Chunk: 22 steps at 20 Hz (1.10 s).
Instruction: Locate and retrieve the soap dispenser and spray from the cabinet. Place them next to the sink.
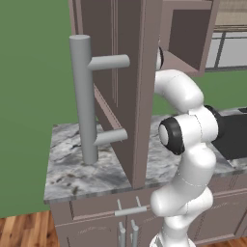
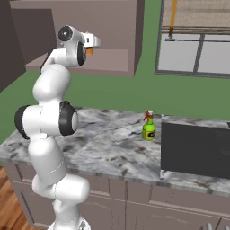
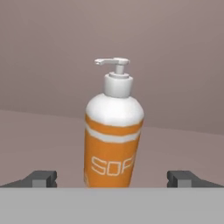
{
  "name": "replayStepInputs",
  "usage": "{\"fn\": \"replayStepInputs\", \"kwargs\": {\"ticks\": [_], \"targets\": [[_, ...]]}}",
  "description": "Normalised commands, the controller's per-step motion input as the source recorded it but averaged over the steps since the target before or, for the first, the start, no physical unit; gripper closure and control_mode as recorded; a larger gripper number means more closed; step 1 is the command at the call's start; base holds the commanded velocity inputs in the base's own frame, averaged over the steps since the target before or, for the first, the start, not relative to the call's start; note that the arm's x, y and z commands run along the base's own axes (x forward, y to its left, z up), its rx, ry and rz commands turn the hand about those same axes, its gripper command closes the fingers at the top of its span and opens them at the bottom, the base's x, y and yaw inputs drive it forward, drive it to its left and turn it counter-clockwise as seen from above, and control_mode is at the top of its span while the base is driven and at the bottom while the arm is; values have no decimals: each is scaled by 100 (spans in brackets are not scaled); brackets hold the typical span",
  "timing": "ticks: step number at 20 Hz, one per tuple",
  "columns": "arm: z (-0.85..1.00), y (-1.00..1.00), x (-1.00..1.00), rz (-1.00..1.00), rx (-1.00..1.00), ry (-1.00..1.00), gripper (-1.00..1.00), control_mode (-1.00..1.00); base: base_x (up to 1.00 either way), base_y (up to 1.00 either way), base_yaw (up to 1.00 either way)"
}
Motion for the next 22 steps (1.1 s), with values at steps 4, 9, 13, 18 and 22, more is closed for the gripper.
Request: {"fn": "replayStepInputs", "kwargs": {"ticks": [4,9,13,18,22], "targets": [[0,0,13,0,0,0,-100,-100,0,0,0],[-2,0,9,0,0,0,-100,-100,0,0,0],[-3,0,8,0,0,0,-100,-100,0,0,0],[-6,1,15,0,0,0,-100,-100,0,0,0],[-5,2,15,0,0,0,-100,-100,0,0,0]]}}
